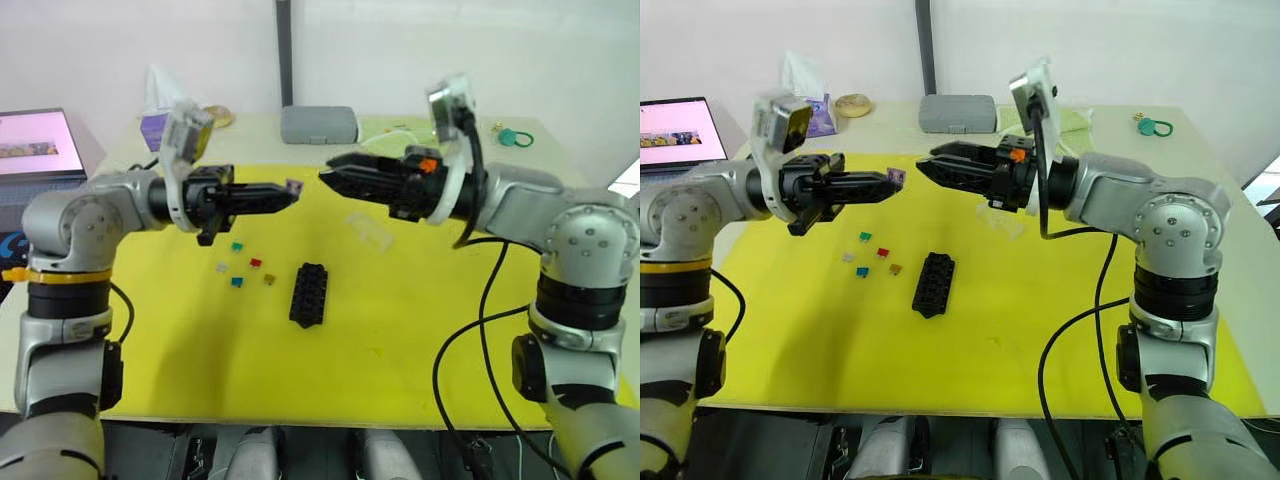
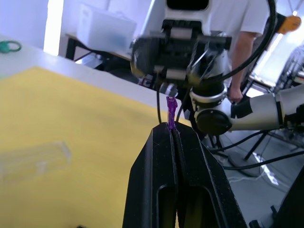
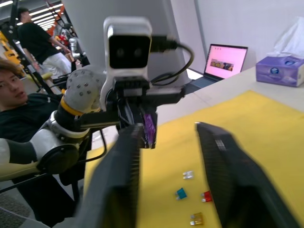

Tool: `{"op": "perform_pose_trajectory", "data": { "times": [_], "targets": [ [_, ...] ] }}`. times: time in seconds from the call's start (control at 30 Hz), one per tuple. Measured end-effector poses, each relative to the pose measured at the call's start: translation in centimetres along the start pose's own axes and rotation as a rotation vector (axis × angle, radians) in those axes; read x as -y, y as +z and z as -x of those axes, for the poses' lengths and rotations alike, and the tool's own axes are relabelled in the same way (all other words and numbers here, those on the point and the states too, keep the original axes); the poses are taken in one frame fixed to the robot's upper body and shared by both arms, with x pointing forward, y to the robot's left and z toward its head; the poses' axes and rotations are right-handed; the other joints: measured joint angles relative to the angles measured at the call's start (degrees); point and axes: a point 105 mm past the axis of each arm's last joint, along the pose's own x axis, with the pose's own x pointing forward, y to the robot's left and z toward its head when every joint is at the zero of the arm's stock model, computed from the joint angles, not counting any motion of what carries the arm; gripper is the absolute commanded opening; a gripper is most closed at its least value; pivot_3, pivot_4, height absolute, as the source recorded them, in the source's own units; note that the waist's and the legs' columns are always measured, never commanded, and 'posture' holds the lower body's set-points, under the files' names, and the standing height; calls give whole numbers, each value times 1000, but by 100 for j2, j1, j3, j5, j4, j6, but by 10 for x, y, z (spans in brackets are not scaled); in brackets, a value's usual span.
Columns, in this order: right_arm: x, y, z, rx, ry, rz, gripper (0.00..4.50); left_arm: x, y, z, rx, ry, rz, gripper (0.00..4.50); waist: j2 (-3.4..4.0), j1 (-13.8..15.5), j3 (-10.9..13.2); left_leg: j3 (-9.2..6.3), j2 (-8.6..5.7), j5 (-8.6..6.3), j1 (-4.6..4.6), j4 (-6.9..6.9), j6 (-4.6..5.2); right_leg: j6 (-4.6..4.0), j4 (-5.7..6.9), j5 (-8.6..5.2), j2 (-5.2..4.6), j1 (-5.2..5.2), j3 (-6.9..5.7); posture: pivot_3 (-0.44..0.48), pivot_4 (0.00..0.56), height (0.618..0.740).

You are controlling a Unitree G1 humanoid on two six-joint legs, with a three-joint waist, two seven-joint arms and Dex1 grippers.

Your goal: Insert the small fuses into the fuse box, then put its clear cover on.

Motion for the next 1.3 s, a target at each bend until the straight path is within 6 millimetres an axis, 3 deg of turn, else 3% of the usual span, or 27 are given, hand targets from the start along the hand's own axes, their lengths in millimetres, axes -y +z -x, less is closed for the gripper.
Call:
{"op": "perform_pose_trajectory", "data": {
  "times": [0.63, 0.73, 0.8, 1.13, 1.23, 1.3],
  "targets": [
    [-5, -11, -4, -15, -14, 13, 1638, -5, -3, -9, -40, -37, -25, 0, 0, 10, 0, -2, 3, 0, -1, 0, 0, 0, 0, 0, 4, -2, 1, 0, 150, 737],
    [-5, -13, -5, -20, -13, 9, 807, -4, -3, -10, -44, -39, -31, 0, 0, 11, 0, -1, 3, 0, -1, 0, 0, 0, -1, 0, 3, -2, 1, 0, 150, 737],
    [-6, -14, -6, -23, -7, 8, 27, -4, -4, -10, -45, -35, -32, 0, 0, 11, 0, -2, 3, 0, -1, 0, 0, 0, -1, 0, 4, -2, 1, 0, 150, 737],
    [-7, -19, -7, -35, -3, 1, 27, -5, -9, -8, -48, -28, -16, 0, 0, 9, 0, -2, 3, 0, -1, 0, 0, -1, 0, 0, 4, -3, 1, 0, 150, 737],
    [-7, -21, -7, -41, -1, -1, 0, -5, -13, -7, -56, -20, -16, 875, 0, 12, 0, -2, 4, 0, -1, 0, 0, -1, -1, 0, 3, -3, 1, 0, 150, 737],
    [-8, -21, -7, -43, 2, 5, 0, -6, -17, -4, -73, -1, -22, 1867, 0, 6, 0, -2, 4, 0, -1, -1, 0, -1, -1, 0, 4, -4, 2, 0, 150, 737]
  ]
}}
